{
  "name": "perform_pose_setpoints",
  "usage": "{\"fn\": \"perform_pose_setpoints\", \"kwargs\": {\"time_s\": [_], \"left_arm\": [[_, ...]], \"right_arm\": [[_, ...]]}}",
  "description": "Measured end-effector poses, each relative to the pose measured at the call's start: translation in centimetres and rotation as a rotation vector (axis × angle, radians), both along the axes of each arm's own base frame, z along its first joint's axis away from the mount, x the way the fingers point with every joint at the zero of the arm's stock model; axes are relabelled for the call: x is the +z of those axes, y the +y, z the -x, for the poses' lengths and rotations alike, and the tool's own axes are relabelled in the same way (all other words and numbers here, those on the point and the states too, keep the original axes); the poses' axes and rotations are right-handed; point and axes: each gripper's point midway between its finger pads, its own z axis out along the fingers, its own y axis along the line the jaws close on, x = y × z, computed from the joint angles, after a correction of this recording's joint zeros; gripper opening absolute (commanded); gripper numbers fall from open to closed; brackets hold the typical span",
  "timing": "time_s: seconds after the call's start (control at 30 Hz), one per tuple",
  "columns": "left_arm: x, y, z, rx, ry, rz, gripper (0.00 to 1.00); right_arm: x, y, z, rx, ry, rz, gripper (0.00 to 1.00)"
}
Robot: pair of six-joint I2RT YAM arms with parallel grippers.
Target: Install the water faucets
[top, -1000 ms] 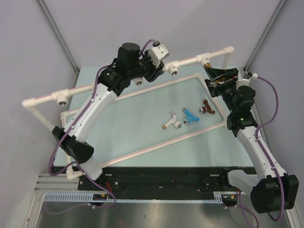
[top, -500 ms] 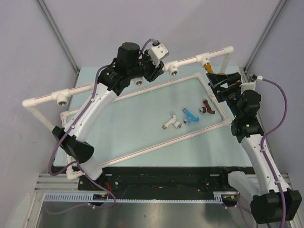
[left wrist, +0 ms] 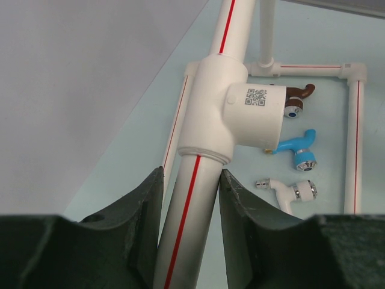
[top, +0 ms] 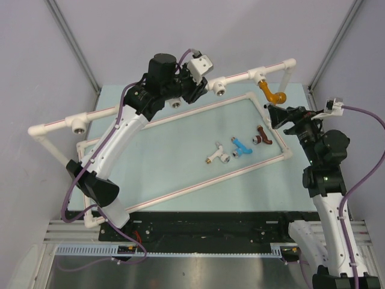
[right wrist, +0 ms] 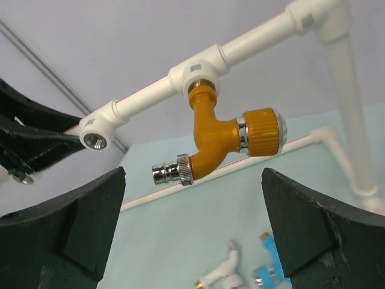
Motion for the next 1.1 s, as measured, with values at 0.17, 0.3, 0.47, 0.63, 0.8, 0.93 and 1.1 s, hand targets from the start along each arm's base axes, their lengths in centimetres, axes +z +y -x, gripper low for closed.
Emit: {"fn": "perform_pose_setpoints", "kwargs": {"time_s": [0.17,0.3,0.47,0.63,0.8,0.93,1.1], "left_arm": [[0.0,0.0,0.0,-0.001,0.001,0.002,0.0],[0.0,0.0,0.0,-0.003,0.003,0.003,0.0],[-0.1,0.0,-0.1,-0.005,0.002,0.004,0.0],[-0.1,0.0,-0.1,-0.005,0.002,0.005,0.0],[0.0,0.0,-0.1,-0.005,0.001,0.006,0.0],[0.0,0.0,-0.1,-0.005,0.002,0.007,0.0],[0.0,0.0,0.0,-0.005,0.005,0.011,0.0]], "right_arm": [[0.8,-1.2,1.5,-0.048,-0.161,0.353,1.0],[0.6,-1.5,1.3,-0.071,-0.243,0.607,0.99],[-0.3,0.0,0.0,-0.03,-0.286,0.884,0.98],[-1.9,1.4,-1.7,-0.002,-0.298,1.064,0.92],[-2.7,1.2,-4.2,-0.045,-0.282,1.135,0.82],[-2.3,1.3,-5.6,-0.077,-0.301,1.131,0.65],[-2.8,1.5,-7.0,-0.083,-0.28,1.082,0.26]]}}
